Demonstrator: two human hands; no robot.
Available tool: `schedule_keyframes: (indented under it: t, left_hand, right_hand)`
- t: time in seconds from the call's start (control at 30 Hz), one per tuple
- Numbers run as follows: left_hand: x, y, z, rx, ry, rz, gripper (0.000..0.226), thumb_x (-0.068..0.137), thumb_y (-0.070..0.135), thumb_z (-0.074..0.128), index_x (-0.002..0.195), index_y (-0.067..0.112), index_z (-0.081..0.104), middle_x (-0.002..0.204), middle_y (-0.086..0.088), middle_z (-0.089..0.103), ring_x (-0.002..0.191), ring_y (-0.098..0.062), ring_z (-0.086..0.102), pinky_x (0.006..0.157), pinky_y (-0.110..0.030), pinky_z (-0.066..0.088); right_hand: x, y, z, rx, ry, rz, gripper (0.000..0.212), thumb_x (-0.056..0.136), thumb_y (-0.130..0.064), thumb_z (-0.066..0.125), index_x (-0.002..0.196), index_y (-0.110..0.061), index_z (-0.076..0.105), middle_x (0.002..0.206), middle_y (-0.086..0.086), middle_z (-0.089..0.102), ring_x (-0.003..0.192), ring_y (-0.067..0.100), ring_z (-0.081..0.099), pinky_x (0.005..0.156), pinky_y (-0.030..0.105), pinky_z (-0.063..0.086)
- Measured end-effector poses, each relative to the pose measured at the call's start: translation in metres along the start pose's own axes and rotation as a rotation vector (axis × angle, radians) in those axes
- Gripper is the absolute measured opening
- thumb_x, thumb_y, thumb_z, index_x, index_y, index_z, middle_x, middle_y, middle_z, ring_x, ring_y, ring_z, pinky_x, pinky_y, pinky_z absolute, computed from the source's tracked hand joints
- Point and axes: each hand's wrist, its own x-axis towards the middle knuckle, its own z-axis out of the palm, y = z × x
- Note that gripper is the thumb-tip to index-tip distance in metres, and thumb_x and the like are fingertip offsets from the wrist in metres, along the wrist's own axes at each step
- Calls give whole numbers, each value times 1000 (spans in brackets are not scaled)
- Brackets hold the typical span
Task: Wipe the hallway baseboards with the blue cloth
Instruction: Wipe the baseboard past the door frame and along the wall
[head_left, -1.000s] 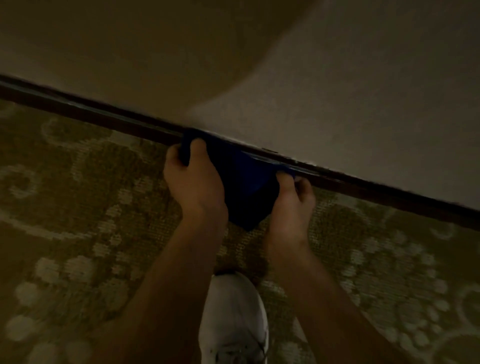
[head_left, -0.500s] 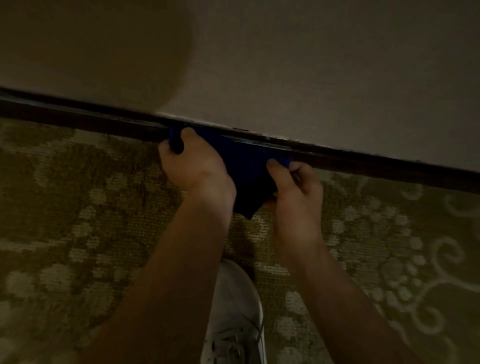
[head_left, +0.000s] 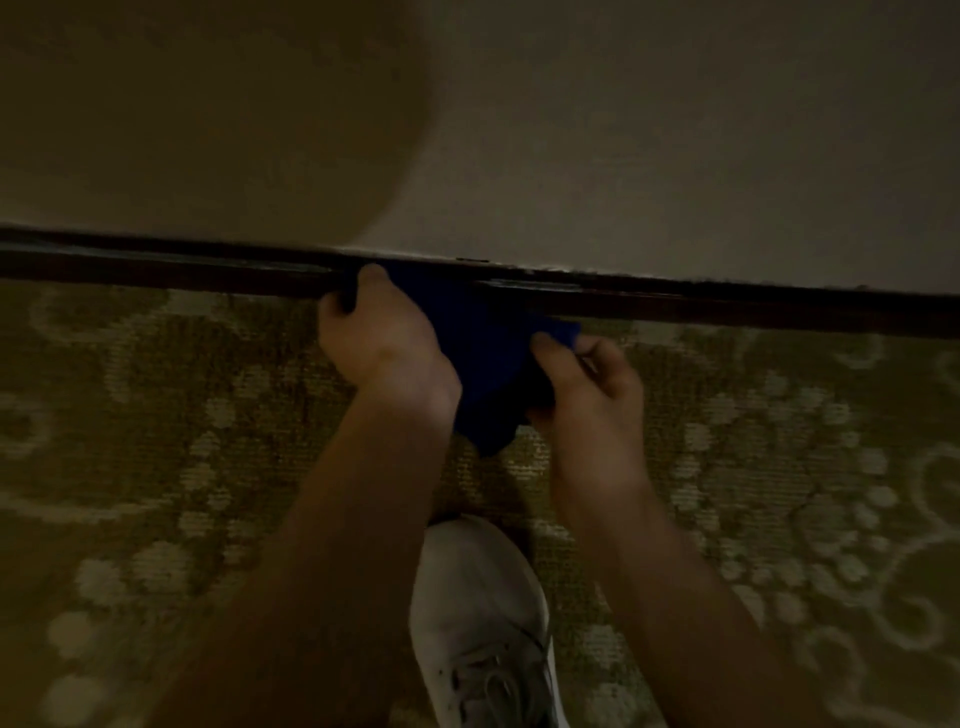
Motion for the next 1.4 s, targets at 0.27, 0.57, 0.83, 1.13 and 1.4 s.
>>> schedule_keyframes:
  t: [0.27, 0.57, 0.83, 1.13, 1.4]
  left_hand:
    - [-63, -78, 44, 182, -266, -96, 10, 97, 18, 56, 106, 18, 60, 89, 7, 53, 70, -6, 48, 67, -20, 39]
    - [-15, -26, 7, 79, -189, -82, 36, 90, 23, 63, 125, 18, 61, 121, -4, 64, 110, -24, 60, 99, -39, 49]
    - [4, -20, -50, -26, -101, -121, 54, 94, 27, 62, 145, 24, 45, 134, 2, 50, 115, -22, 52, 90, -32, 53]
    - [9, 5, -73, -141, -60, 25, 50, 100, 22, 52, 149, 25, 39, 134, 5, 52, 115, -19, 56, 96, -35, 49]
    - [-2, 38, -78, -22, -135, -6, 17, 97, 18, 60, 89, 33, 57, 93, 10, 61, 83, -7, 61, 70, -24, 52]
  right_hand:
    - [15, -46, -98, 23, 396, -124, 18, 94, -12, 60, 79, -17, 52, 83, -2, 65, 80, 11, 67, 65, 26, 54]
    - [25, -37, -39, -36, 213, -61, 16, 95, -18, 63, 80, -15, 58, 86, 0, 67, 86, 17, 67, 71, 32, 55]
    - [32, -18, 30, -223, 233, -6, 7, 99, -22, 57, 92, -18, 58, 96, 1, 62, 94, 19, 62, 91, 44, 56]
    - [18, -6, 82, -180, 89, 105, 12, 92, -19, 64, 99, -9, 63, 99, 9, 69, 96, 26, 66, 89, 47, 57]
    - [24, -4, 100, -165, 350, 66, 8, 100, -16, 51, 105, -10, 55, 91, 3, 58, 83, 18, 59, 74, 30, 52]
